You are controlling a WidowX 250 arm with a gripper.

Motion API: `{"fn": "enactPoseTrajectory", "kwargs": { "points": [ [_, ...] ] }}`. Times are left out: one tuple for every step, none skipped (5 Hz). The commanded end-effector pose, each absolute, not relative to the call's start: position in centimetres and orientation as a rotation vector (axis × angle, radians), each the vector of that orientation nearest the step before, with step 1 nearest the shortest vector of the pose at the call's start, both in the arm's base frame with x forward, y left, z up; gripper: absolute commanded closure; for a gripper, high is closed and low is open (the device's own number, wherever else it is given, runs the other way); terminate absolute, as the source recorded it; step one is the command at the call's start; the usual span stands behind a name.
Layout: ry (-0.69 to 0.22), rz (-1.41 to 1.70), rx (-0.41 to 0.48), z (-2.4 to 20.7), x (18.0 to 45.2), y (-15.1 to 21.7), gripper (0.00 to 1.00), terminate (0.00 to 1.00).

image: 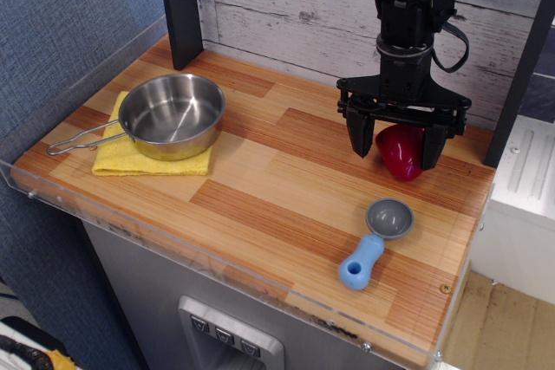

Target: Put the pan between the spoon and food

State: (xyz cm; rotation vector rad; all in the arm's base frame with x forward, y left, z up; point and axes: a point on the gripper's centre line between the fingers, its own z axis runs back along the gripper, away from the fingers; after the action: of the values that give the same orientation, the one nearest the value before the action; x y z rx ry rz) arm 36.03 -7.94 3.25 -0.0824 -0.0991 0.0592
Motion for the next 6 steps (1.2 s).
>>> {"fn": "enactPoseTrajectory", "kwargs": {
  "points": [
    [-0.099,0.059,-0.082,3.3,36.0,-7.9,0.0,0.0],
    [-0.04,0.041,-0.066,1.1,36.2,-8.0,0.0,0.0],
    [-0.09,0.035,-0.063,3.5,36.8,-8.3,0.0,0.0],
    [-0.219,0.048,-0.076,8.6,36.3,-8.7,0.0,0.0],
    [-0.299,0.038,-0.108,12.7,35.2,-8.8,0.0,0.0],
    [-0.337,0.044,-0.107,14.2,34.1,-8.5,0.0,0.0]
  ]
}}
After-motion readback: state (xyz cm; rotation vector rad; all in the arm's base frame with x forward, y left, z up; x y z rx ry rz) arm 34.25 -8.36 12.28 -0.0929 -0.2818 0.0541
